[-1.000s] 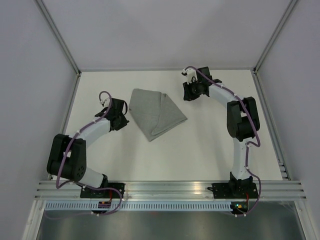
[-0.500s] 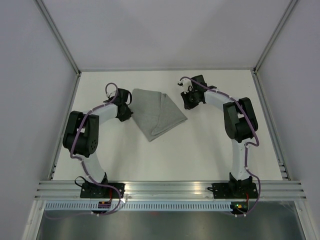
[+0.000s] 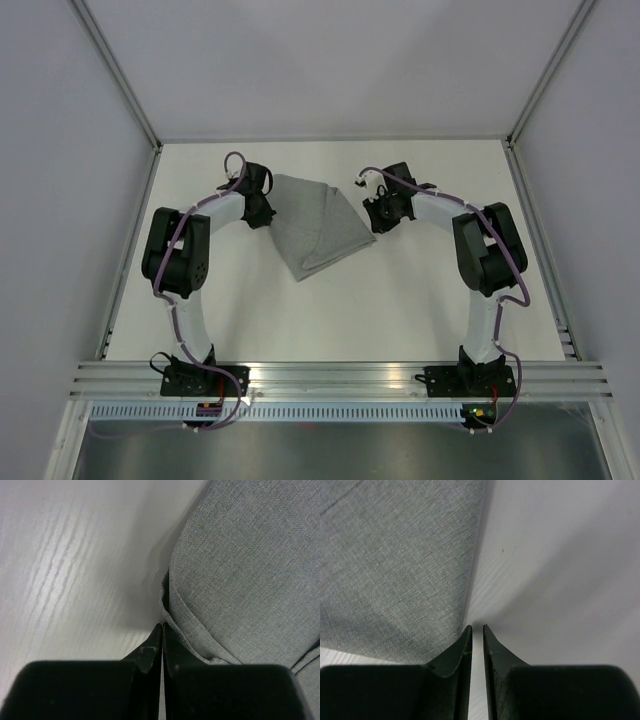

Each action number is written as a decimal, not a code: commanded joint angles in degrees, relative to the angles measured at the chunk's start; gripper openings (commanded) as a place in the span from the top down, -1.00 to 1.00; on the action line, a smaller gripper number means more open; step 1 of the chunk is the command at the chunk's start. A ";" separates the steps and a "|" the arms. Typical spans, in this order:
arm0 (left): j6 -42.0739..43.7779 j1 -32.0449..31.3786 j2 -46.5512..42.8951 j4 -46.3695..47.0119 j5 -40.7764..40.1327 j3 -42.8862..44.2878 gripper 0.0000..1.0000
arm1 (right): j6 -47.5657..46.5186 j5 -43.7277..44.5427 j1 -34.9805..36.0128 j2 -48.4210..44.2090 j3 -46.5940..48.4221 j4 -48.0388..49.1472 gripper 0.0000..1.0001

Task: Fold the napkin, place the utensils inside, and roll it up
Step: Fold the napkin

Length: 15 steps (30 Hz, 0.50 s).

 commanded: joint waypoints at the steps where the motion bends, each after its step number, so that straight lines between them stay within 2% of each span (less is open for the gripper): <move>1: 4.12 -1.12 3.52 -3.26 2.51 3.97 0.95 | -0.92 -0.99 0.51 -3.89 -3.15 -3.48 0.61; 15: 9.40 -4.81 11.08 -7.66 6.47 16.64 0.92 | -2.15 -4.41 4.11 -11.54 -8.69 -8.67 0.61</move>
